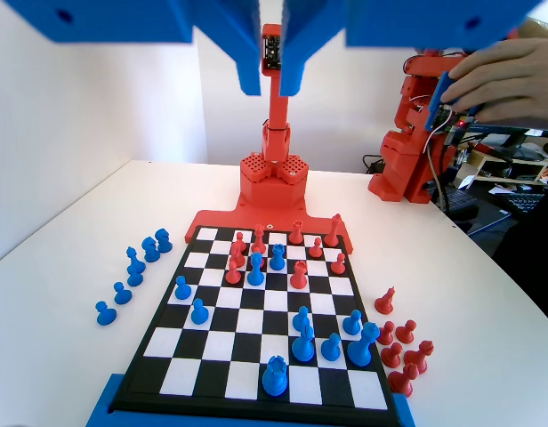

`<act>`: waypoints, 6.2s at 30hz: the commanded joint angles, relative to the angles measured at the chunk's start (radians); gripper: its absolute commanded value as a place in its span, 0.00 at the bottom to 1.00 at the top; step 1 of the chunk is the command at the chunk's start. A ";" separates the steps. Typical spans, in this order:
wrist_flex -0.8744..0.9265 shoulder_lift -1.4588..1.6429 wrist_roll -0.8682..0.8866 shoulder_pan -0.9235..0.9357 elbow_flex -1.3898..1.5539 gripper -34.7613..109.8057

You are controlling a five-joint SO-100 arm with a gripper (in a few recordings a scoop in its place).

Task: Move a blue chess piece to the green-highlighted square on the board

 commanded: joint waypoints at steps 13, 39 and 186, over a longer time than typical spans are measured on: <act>-0.015 -0.052 0.014 -0.034 -0.031 0.25; -0.006 -1.023 0.014 -0.031 -0.549 0.25; -0.634 -1.675 0.063 -0.057 -0.314 0.25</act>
